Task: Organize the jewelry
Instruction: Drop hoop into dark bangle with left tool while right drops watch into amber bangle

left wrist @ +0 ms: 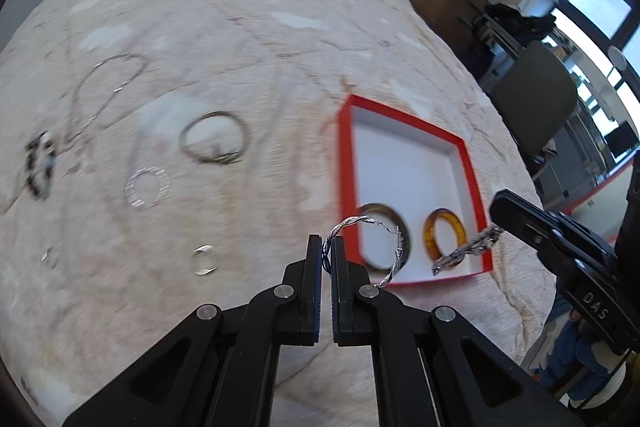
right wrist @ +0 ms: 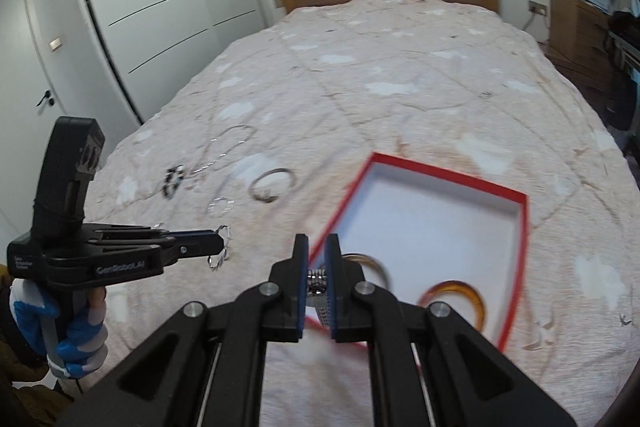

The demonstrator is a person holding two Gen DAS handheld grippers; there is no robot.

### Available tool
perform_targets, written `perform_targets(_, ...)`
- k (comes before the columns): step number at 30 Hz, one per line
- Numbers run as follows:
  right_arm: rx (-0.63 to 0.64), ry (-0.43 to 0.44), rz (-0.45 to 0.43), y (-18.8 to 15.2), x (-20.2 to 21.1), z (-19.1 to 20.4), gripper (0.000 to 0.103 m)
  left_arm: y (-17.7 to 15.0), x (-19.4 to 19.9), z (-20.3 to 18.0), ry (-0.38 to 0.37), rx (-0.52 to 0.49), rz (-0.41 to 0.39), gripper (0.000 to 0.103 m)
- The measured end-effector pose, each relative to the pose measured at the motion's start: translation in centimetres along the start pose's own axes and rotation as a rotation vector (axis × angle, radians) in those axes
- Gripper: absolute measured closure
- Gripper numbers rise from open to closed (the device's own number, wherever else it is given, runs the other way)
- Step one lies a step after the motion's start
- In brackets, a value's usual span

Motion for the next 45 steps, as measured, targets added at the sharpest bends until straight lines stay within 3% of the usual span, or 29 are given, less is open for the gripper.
perform_targets(8, -0.065, -0.072, 0.029, -0.8, -2.8, -6.5, 0.096, 1.9, -7.1, -4.9, -0.031, -0.095, 0.078, 0.099)
perform_targets(14, -0.147, -0.104, 0.087, -4.5, -4.4, -10.7, 0.096, -0.1, -11.2, -4.9, -0.005, -0.096, 0.162, 0.099)
perform_targets(19, -0.178, -0.119, 0.117, -6.4, -4.6, -12.2, 0.095, -0.9, -12.2, -4.6, 0.034, -0.095, 0.198, 0.099)
perform_targets(28, -0.187, -0.148, 0.138, -7.0, -4.5, -12.1, 0.094, -1.3, -12.4, -4.9, 0.075, -0.091, 0.212, 0.097)
perform_targets(35, -0.200, -0.194, 0.135, -7.1, -3.1, -12.4, 0.094, -1.0, -10.6, -4.8, 0.060, -0.086, 0.183, 0.074)
perform_targets(42, -0.202, -0.245, 0.099, -6.1, -0.1, -11.8, 0.081, -0.9, -6.5, -5.5, 0.017, -0.098, 0.122, 0.073)
perform_targets(45, -0.194, -0.243, 0.074, -5.3, 1.3, -10.6, 0.080, -1.0, -4.0, -5.4, 0.008, -0.087, 0.086, 0.073)
Point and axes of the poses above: each gripper's, at about its wrist camera, not at the fingertips, and x roughly against the way its jaws point, z to its left, y to its top, the point moved 6 cm from there along -x, roughly the way its jaws point, and after that the axes turned 6 degrees about -y, right-handed, at the moved point
